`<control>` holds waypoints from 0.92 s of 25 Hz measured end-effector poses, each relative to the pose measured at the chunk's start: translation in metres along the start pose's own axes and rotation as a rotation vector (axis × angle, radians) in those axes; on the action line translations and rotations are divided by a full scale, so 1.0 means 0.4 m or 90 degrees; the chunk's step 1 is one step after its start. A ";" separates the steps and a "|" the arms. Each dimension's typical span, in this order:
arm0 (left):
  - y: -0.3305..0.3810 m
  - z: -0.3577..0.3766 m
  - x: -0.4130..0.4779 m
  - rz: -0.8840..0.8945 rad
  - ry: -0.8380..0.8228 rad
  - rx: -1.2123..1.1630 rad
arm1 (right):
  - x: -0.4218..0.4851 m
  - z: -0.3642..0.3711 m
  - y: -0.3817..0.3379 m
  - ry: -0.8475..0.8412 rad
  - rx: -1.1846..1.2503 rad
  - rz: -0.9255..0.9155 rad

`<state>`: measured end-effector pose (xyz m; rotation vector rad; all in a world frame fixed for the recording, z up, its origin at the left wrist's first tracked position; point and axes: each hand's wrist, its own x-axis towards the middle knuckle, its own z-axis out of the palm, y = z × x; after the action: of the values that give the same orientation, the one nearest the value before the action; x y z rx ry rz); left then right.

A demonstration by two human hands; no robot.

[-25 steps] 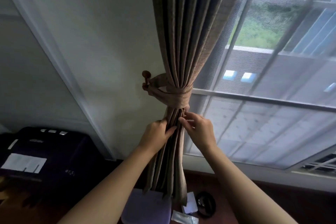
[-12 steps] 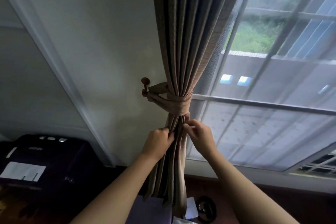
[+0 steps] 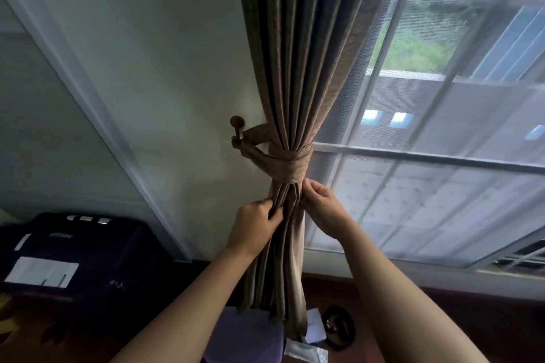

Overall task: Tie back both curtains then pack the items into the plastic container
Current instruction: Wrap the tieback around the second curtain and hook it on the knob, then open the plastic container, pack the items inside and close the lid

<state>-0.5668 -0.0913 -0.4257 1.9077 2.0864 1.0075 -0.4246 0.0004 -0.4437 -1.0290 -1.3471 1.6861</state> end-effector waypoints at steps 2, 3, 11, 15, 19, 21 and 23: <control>-0.001 0.002 0.002 0.017 -0.002 0.008 | 0.030 -0.007 -0.007 -0.028 -0.031 0.028; 0.006 0.003 0.014 0.012 -0.018 0.015 | 0.052 -0.006 -0.018 -0.004 -0.095 0.006; -0.029 -0.009 0.017 0.002 -0.065 -0.015 | -0.037 -0.045 -0.026 0.162 -0.384 -0.009; -0.064 0.025 -0.079 -0.075 -0.046 -0.036 | -0.156 -0.084 0.091 0.144 -0.494 0.086; -0.085 0.073 -0.213 -0.171 -0.139 -0.024 | -0.261 -0.103 0.166 0.090 -0.551 0.153; -0.089 0.104 -0.282 -0.221 -0.140 -0.020 | -0.308 -0.112 0.201 0.052 -0.575 0.151; -0.092 0.153 -0.371 -0.278 -0.157 0.000 | -0.357 -0.133 0.267 -0.003 -0.606 0.143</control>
<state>-0.5376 -0.2046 -0.5416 1.3940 2.2069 0.6391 -0.3241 -0.1268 -0.5352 -1.7355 -2.1686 1.1445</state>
